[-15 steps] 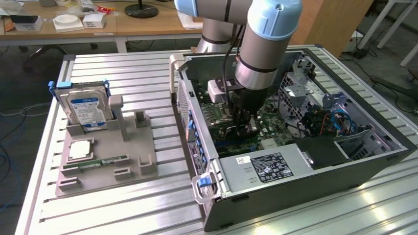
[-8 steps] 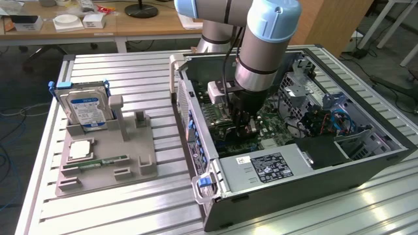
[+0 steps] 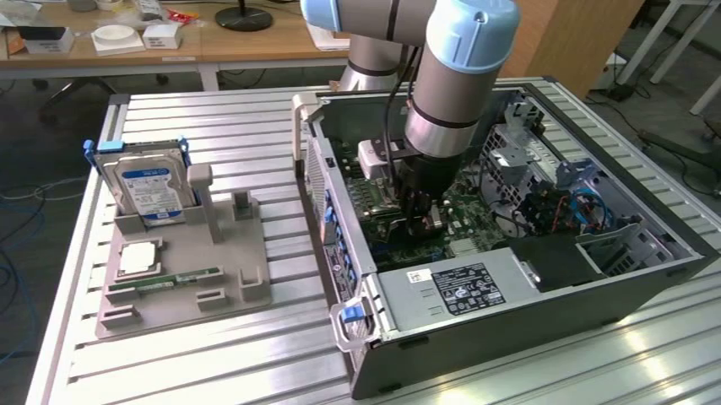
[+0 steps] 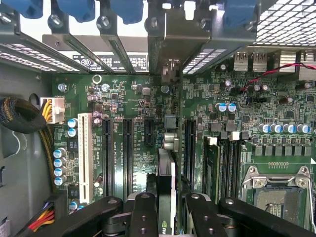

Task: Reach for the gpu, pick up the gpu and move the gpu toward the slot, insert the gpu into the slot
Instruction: 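Insert the gpu into the slot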

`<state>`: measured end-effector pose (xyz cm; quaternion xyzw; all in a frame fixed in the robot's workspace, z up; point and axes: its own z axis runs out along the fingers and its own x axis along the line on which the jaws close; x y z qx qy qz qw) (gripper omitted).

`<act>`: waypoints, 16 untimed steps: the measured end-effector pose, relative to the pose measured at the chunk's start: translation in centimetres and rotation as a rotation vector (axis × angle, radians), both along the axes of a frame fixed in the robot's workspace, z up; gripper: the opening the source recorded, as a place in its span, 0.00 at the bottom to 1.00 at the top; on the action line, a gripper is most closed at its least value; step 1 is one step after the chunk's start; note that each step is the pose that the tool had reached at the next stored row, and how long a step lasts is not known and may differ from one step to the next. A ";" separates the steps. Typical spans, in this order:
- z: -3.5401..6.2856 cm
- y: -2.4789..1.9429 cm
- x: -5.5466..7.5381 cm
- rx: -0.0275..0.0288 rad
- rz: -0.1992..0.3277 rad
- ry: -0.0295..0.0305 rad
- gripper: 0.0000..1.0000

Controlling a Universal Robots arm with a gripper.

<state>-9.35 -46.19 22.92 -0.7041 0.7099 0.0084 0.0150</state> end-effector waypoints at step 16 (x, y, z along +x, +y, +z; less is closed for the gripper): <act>-0.27 0.03 0.0 0.0037 -0.001 -0.0010 0.27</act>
